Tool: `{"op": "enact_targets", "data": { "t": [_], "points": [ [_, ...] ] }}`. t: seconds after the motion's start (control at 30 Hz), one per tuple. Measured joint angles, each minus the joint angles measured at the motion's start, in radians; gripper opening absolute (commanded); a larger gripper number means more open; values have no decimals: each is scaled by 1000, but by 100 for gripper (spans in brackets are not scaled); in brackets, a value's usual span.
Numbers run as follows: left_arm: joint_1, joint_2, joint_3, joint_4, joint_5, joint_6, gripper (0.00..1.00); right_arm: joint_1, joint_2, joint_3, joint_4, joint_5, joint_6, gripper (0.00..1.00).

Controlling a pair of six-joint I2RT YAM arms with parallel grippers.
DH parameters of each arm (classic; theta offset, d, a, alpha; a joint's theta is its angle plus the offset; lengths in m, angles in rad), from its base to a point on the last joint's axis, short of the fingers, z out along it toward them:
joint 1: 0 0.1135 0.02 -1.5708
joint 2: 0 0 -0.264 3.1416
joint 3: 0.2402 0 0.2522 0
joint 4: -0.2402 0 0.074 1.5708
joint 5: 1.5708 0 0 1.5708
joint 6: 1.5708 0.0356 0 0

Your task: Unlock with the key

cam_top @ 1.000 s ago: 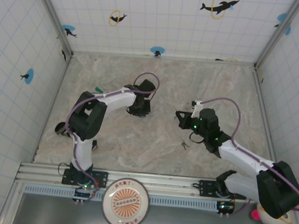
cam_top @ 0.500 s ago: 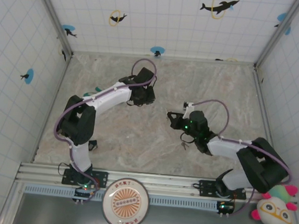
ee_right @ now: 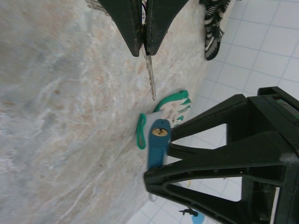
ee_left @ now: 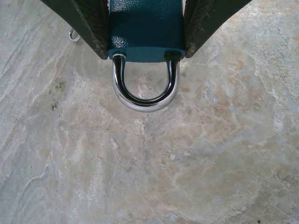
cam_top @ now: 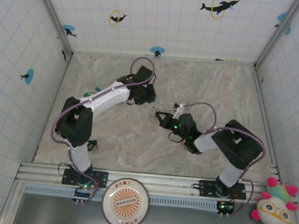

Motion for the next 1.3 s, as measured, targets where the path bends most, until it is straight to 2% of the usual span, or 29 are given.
{"op": "enact_targets", "data": {
  "t": [0.23, 1.3],
  "points": [
    [0, 0, 0, 0, 8, -4, 17, 10, 67, 23, 70, 17, 32, 0],
    [0, -7, -26, 36, 23, -26, 18, -3, 80, 57, 84, 42, 37, 0]
  ]
}}
